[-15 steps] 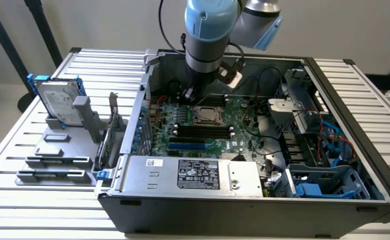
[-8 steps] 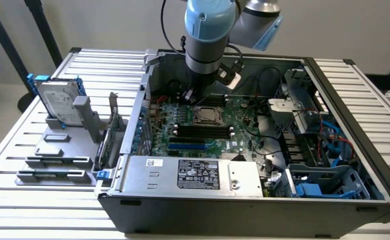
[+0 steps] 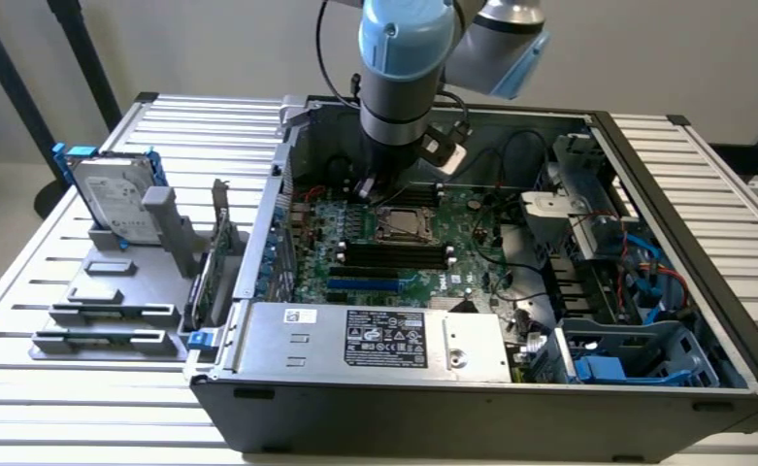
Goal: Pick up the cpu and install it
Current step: 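Install the first cpu locking lever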
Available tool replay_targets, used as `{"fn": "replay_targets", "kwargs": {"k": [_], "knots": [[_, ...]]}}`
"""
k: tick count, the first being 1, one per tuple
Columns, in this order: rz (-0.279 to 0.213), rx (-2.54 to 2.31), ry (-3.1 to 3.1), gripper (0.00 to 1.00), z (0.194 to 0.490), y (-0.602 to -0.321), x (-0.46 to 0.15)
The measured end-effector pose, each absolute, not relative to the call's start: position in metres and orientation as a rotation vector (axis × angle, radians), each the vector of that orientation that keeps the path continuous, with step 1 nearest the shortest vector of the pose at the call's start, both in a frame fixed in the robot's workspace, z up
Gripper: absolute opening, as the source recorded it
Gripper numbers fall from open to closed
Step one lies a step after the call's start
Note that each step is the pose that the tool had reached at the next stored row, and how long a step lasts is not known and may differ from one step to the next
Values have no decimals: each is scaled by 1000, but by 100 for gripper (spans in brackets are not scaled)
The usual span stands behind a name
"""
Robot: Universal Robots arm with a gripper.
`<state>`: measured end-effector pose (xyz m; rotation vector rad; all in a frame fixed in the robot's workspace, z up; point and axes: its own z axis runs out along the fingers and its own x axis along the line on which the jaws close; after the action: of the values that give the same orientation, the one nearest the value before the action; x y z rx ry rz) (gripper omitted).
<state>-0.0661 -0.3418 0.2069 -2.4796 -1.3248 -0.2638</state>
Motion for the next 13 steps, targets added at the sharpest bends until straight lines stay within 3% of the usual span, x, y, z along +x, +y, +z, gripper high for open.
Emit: {"fn": "replay_targets", "kwargs": {"k": [13], "knots": [[-242,-2510,-1340,11,202,-336,-68]]}}
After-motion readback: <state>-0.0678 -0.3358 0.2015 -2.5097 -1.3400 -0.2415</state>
